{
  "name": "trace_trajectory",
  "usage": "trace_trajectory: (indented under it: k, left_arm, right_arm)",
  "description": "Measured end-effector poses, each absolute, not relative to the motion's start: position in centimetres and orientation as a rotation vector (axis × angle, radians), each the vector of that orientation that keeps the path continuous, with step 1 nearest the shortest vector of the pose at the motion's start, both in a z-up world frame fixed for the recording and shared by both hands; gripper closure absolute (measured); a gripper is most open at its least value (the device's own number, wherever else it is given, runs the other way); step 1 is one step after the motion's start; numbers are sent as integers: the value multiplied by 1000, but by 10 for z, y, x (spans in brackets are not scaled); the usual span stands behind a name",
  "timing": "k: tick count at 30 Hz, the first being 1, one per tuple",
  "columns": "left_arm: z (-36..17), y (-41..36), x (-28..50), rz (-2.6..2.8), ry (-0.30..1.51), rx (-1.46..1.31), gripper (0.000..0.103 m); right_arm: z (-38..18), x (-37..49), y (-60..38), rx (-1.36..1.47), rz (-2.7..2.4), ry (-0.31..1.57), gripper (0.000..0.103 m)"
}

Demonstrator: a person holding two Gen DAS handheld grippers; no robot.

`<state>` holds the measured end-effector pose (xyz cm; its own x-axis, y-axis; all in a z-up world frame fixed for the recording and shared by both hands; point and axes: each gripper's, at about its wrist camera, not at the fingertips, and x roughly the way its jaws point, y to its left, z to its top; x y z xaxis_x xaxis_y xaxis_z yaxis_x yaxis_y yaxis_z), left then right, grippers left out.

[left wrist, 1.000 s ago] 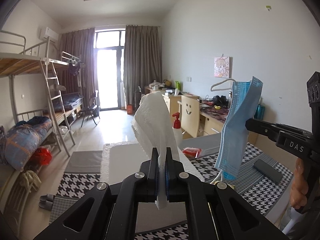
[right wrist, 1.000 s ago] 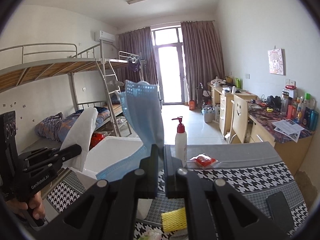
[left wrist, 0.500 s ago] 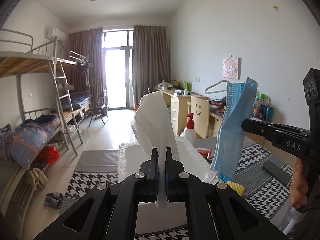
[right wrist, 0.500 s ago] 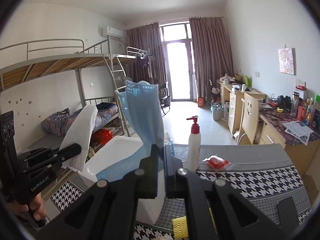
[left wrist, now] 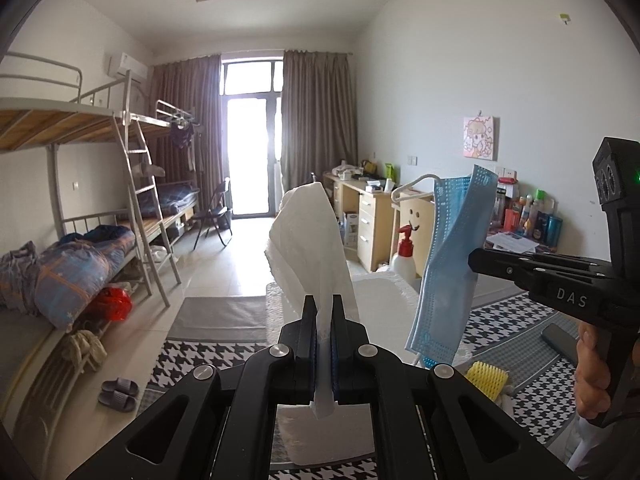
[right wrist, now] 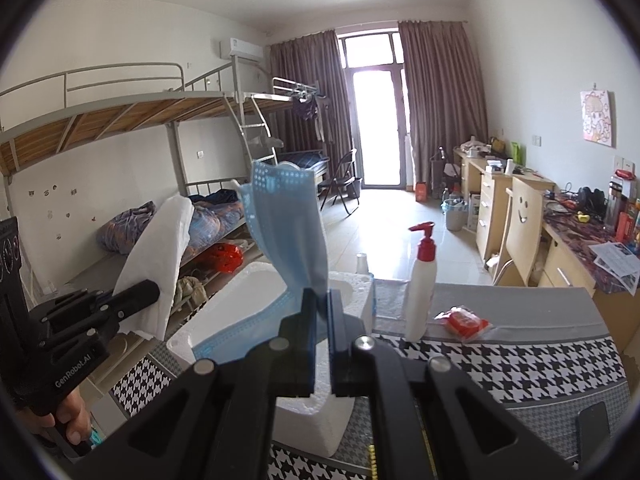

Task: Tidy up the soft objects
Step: 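Carry the tissue with the left tool while the right tool carries the mask to the foam box, then lower the blue mask into the foam box and open the right gripper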

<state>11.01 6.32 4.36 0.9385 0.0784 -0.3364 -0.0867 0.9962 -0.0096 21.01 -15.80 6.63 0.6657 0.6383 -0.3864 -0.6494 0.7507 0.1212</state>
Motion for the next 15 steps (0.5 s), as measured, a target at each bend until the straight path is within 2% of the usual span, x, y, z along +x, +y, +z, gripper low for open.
trace_trajectory:
  k: [15]
  left_arm:
    - [34, 83, 110, 117, 346, -57, 98]
  right_arm:
    - [55, 227, -119, -72, 737, 504, 96]
